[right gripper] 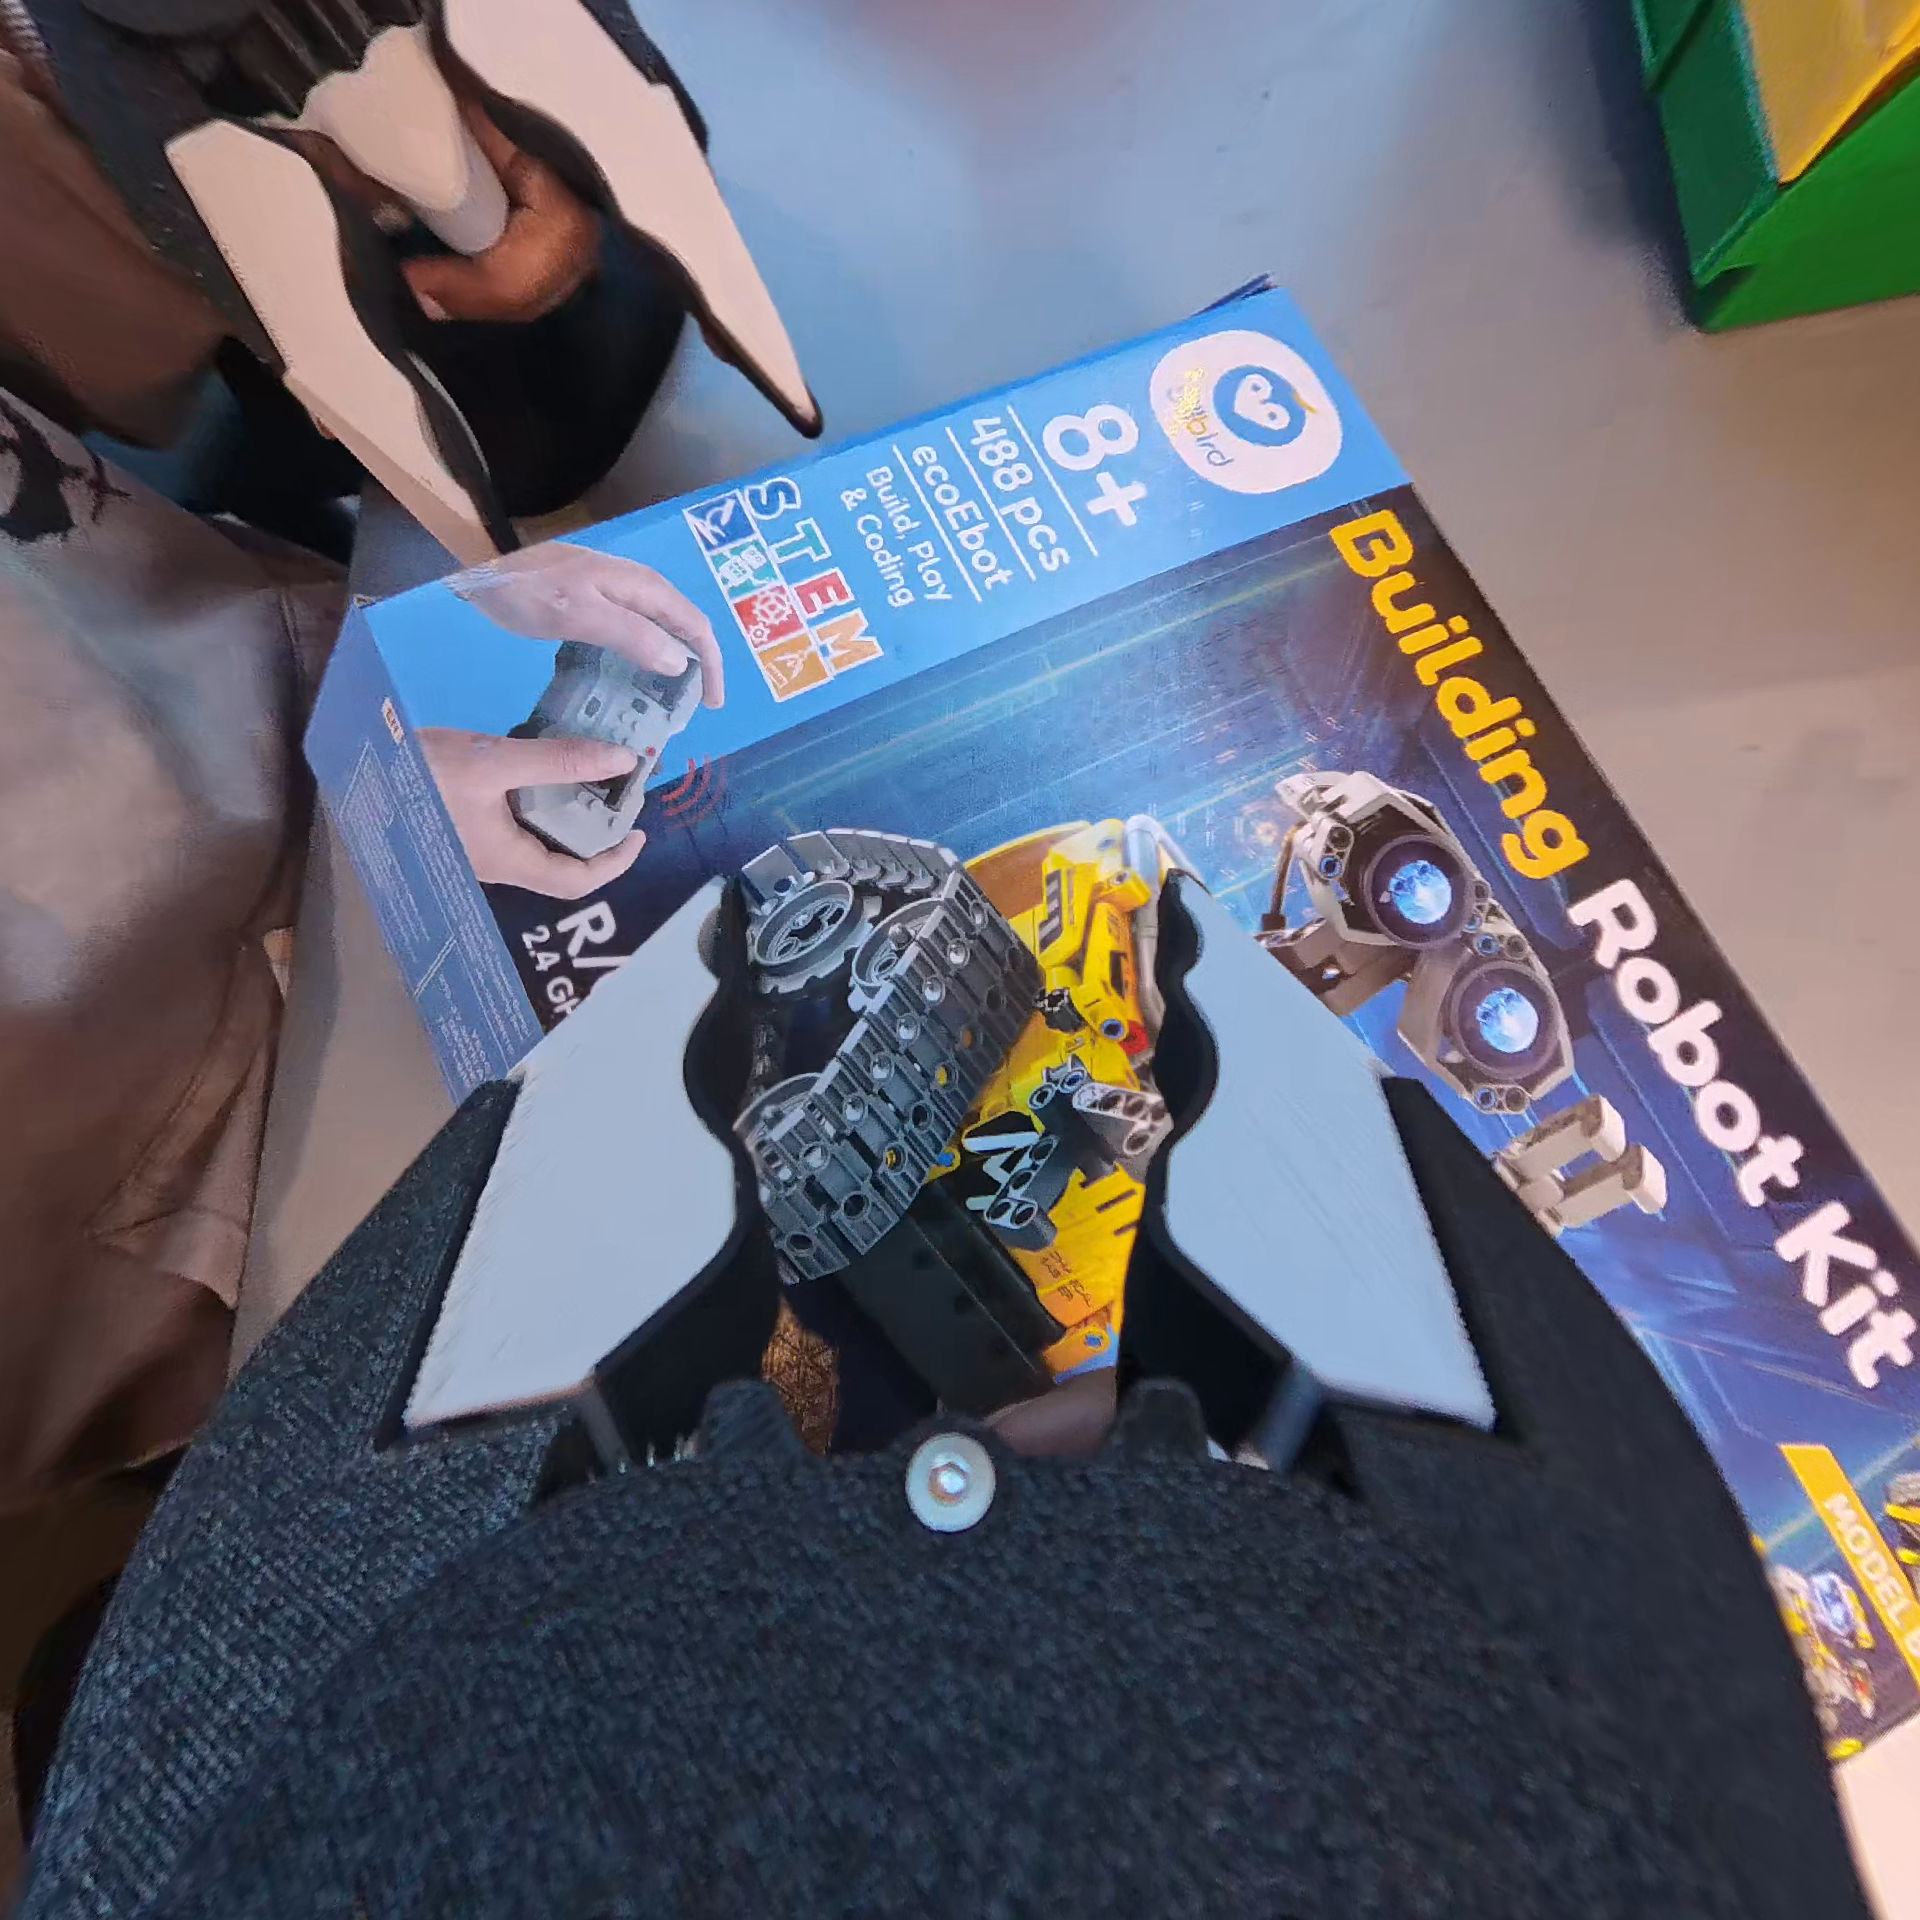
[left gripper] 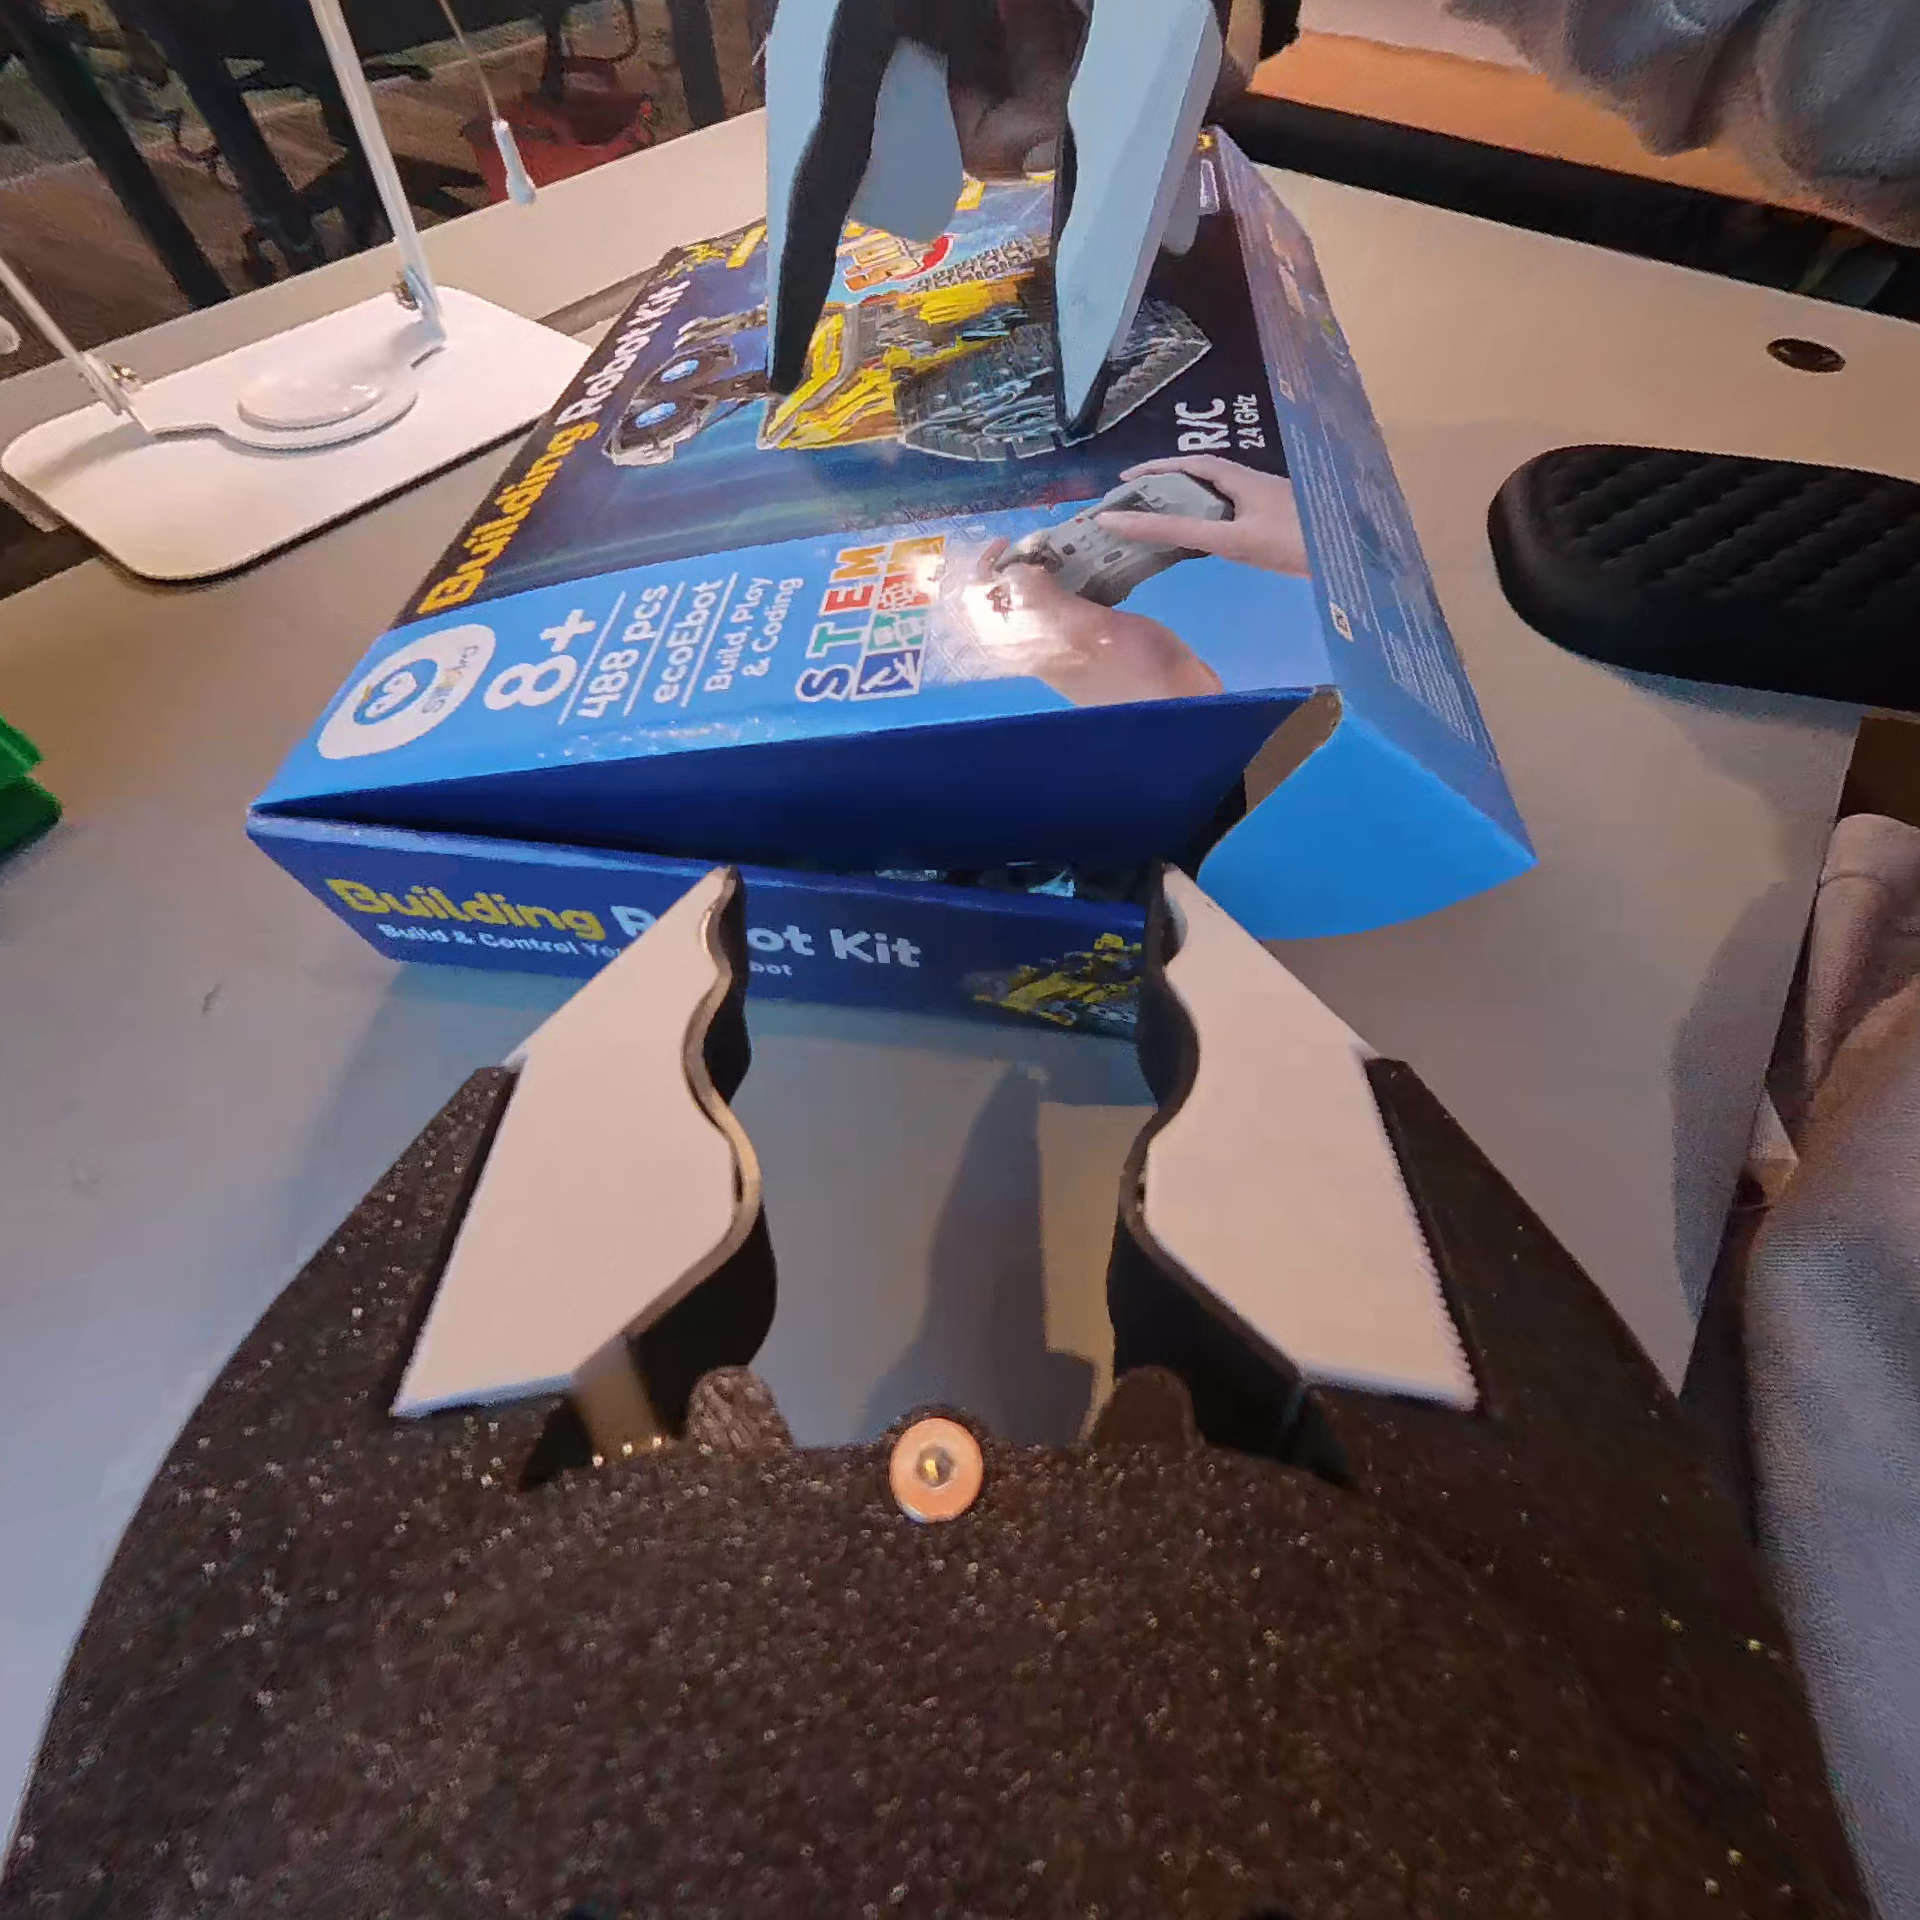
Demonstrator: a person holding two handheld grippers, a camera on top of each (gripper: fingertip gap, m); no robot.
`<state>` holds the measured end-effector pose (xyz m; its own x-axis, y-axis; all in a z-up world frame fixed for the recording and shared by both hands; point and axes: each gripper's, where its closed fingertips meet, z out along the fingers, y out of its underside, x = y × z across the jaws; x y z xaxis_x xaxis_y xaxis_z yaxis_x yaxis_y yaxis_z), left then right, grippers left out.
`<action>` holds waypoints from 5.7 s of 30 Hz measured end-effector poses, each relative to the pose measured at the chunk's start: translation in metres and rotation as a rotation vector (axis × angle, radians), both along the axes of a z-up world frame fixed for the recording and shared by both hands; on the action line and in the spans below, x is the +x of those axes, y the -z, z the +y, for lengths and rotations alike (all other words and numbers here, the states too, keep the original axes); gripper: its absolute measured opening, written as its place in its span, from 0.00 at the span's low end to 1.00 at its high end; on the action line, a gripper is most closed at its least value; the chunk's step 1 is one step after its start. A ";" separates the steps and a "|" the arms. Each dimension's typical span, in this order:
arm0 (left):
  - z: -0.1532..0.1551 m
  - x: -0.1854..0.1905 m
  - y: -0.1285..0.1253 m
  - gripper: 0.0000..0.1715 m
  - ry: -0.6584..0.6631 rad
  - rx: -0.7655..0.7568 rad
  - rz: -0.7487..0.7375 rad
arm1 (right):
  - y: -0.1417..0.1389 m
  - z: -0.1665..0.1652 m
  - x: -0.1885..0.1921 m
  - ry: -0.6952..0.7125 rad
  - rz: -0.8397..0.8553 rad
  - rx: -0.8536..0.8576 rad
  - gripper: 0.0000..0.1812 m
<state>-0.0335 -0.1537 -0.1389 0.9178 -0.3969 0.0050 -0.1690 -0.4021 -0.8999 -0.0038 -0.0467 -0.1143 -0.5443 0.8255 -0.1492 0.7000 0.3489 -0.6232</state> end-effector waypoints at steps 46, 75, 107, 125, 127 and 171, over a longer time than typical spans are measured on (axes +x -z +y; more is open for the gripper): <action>0.011 -0.042 -0.009 0.41 0.143 0.145 0.135 | -0.020 -0.003 0.055 0.199 0.060 0.066 0.55; 0.000 -0.015 -0.034 0.13 -0.398 0.351 0.502 | -0.020 -0.035 0.046 -0.039 0.312 0.499 0.45; -0.018 -0.046 0.016 0.01 -0.316 0.038 0.750 | 0.009 -0.072 -0.003 -0.273 -0.115 0.198 0.58; -0.062 -0.052 -0.026 0.15 -0.236 0.077 -0.173 | 0.037 -0.085 -0.001 -0.354 -0.134 0.388 0.61; -0.039 -0.062 -0.025 0.17 -0.247 0.055 -0.293 | 0.038 -0.085 0.000 -0.347 -0.123 0.394 0.62; -0.006 -0.050 0.019 0.32 -0.145 -0.110 -0.119 | 0.043 0.012 0.080 0.165 -0.035 0.277 0.58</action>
